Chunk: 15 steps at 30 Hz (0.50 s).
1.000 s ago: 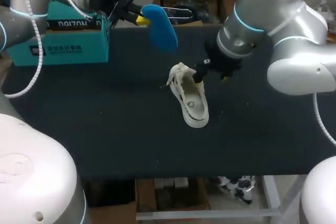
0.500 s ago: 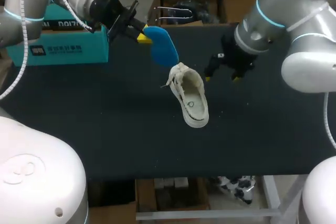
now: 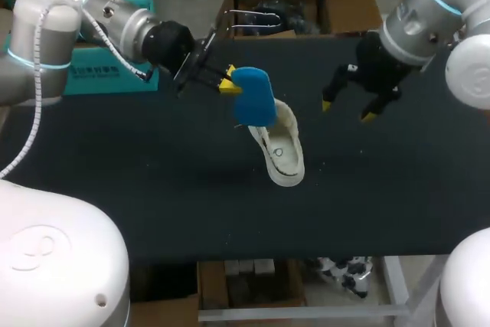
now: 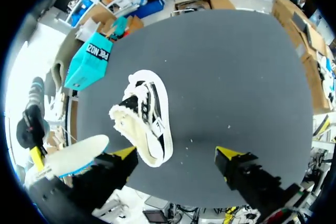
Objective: Open the shoe tongue, take the insole out of the shoe, put the insole back into the shoe, and pack the shoe into the shoebox
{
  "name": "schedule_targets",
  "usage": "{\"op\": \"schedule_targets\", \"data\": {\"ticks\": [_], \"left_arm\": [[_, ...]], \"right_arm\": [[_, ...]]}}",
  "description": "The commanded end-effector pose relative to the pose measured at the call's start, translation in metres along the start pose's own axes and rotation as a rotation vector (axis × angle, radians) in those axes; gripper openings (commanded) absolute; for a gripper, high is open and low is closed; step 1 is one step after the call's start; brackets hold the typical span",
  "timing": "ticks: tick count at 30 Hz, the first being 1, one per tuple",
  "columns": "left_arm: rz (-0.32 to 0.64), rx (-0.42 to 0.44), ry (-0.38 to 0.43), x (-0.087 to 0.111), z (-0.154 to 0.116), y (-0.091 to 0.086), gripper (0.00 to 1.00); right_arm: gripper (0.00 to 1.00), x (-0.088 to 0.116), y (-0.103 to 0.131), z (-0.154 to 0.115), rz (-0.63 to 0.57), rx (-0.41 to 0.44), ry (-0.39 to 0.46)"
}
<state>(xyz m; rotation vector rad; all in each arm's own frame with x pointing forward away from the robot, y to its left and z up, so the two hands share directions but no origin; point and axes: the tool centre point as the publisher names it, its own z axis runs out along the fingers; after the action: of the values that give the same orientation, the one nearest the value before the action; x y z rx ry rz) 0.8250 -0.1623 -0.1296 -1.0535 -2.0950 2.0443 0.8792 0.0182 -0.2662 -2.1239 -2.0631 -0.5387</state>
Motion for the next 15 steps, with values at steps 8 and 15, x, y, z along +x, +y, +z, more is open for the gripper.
{"op": "schedule_targets", "data": {"ticks": [8,15], "left_arm": [[-0.209,0.134,-0.384,0.02,0.014,-0.016,0.0],[-0.302,0.201,-0.456,0.022,0.016,-0.017,0.0]], "right_arm": [[1.0,0.001,0.002,0.0,0.0,0.006,-0.004],[1.0,0.001,0.002,0.0,0.0,0.006,-0.004]]}}
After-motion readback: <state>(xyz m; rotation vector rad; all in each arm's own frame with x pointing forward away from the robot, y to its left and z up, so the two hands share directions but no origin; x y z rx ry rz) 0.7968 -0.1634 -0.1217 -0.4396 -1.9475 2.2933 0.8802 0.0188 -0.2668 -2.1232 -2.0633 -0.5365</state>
